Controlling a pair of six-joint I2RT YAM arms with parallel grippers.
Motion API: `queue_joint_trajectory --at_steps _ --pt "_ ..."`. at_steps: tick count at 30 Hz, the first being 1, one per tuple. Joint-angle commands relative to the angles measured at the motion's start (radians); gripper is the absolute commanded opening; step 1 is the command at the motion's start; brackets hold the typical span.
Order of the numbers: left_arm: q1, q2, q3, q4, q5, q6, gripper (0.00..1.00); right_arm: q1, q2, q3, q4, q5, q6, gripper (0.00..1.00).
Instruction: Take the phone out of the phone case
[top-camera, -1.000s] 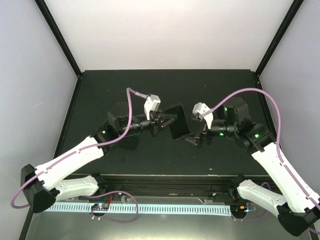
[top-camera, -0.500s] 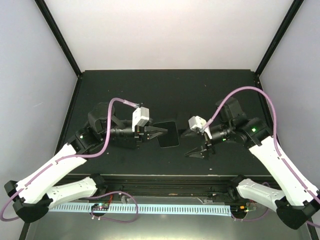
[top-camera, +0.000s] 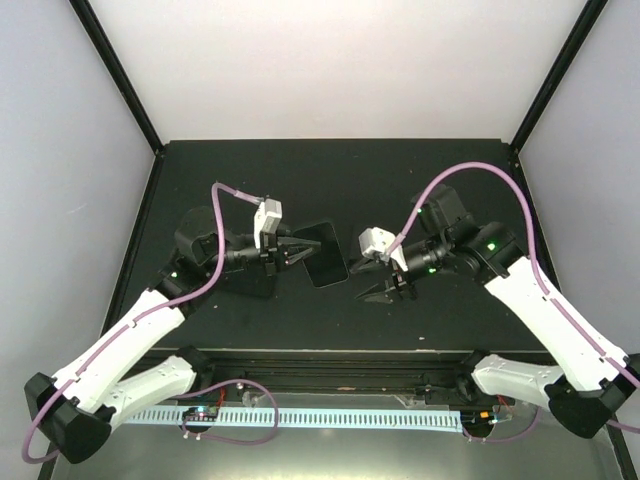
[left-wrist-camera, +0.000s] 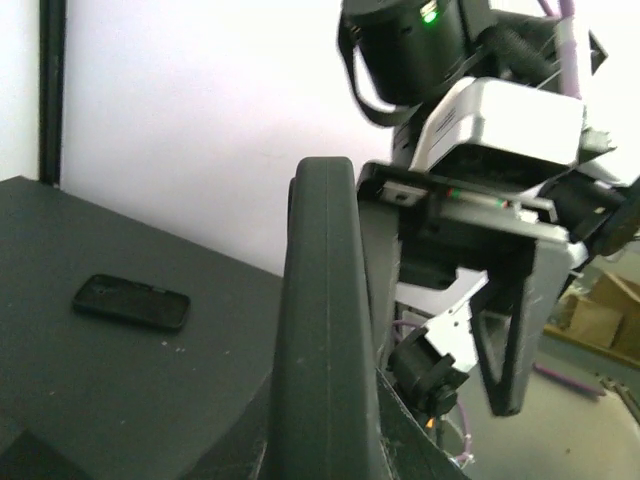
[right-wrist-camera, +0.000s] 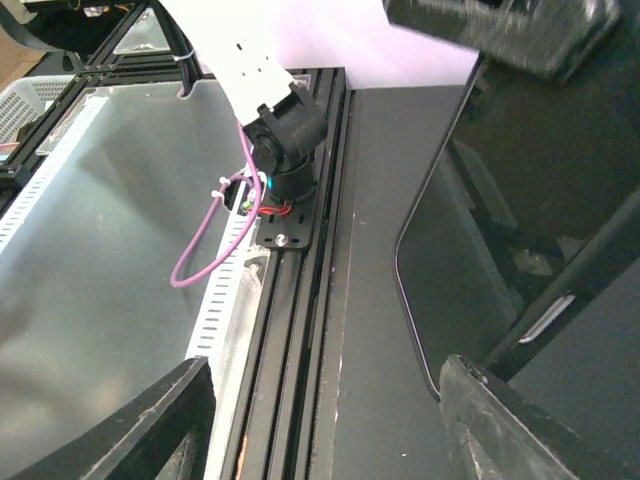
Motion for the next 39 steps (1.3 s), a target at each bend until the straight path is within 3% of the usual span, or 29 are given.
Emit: queue_joint_trajectory --at_steps 1,7,15,21,25,39 --pt "0.025 -0.01 -0.003 0.245 0.163 -0.142 0.02 0.034 0.041 0.019 0.001 0.054 -0.001 0.61" --pt "0.026 -0.011 -0.006 0.261 0.222 -0.134 0.02 0.039 0.058 0.045 -0.027 0.057 -0.007 0.57" --pt "0.027 -0.02 -0.005 0.212 0.174 -0.117 0.01 0.039 0.021 0.069 -0.055 0.086 0.014 0.56" --pt "0.024 0.0 -0.006 0.271 0.257 -0.154 0.01 0.038 -0.027 0.024 0.059 0.161 0.106 0.6" --pt "0.024 -0.002 -0.007 0.296 0.278 -0.169 0.02 0.04 -0.047 -0.035 0.078 0.128 0.044 0.61" --pt "0.022 0.028 -0.028 0.381 0.289 -0.246 0.02 0.122 0.01 -0.021 0.028 0.07 -0.041 0.41"
